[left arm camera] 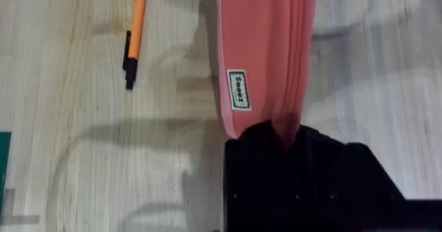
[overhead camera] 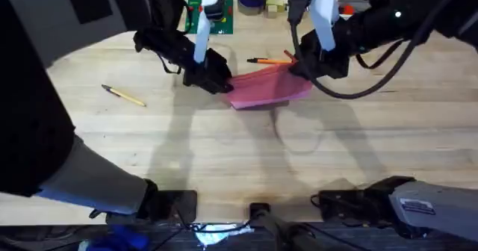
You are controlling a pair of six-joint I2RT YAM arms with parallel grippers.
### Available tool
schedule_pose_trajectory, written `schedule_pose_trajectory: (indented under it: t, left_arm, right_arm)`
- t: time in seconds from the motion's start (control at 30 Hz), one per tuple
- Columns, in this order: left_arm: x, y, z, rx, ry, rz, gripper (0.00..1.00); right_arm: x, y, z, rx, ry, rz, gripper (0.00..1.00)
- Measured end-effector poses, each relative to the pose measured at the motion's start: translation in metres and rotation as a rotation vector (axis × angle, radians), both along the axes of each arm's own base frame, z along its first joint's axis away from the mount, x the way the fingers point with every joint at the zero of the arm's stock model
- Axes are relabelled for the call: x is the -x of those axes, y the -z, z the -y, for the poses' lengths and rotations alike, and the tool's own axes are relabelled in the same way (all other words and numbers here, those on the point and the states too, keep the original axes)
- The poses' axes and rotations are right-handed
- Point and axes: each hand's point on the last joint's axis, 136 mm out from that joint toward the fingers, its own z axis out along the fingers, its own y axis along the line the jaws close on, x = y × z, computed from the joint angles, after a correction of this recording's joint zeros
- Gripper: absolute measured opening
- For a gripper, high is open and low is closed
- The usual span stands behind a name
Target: Unzip the bag, pick up the pens from the table one at a time and place them inside, then zip the bag closed.
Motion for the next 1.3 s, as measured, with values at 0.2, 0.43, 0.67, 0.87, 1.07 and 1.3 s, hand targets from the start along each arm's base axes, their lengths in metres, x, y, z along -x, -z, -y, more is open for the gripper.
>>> schedule_pose_trajectory:
  t: [0.2, 0.43, 0.67, 0.87, 1.07, 1.3]
  left_arm:
    - [-0.001, 0.003, -0.004, -0.022, -0.004, 0.002, 0.042]
    - [-0.002, 0.006, -0.008, -0.046, -0.010, 0.003, 0.042]
    - [-0.002, 0.007, -0.010, -0.062, -0.010, 0.005, 0.042]
    - [-0.002, 0.008, -0.010, -0.064, -0.011, 0.005, 0.042]
    - [-0.002, 0.010, -0.013, -0.085, -0.011, 0.007, 0.042]
    - [-0.003, 0.016, -0.023, -0.141, -0.022, 0.004, 0.042]
  right_arm:
    - [0.004, -0.003, -0.007, -0.050, -0.015, -0.020, 0.031]
    - [0.009, -0.008, -0.016, -0.109, -0.035, -0.044, 0.031]
    - [0.004, -0.016, -0.025, -0.165, -0.055, -0.018, 0.031]
    - [-0.003, -0.031, -0.039, -0.253, -0.100, 0.036, 0.031]
    - [-0.005, -0.030, -0.052, -0.312, -0.140, 0.014, 0.031]
    - [-0.009, -0.027, -0.084, -0.400, -0.232, -0.001, 0.031]
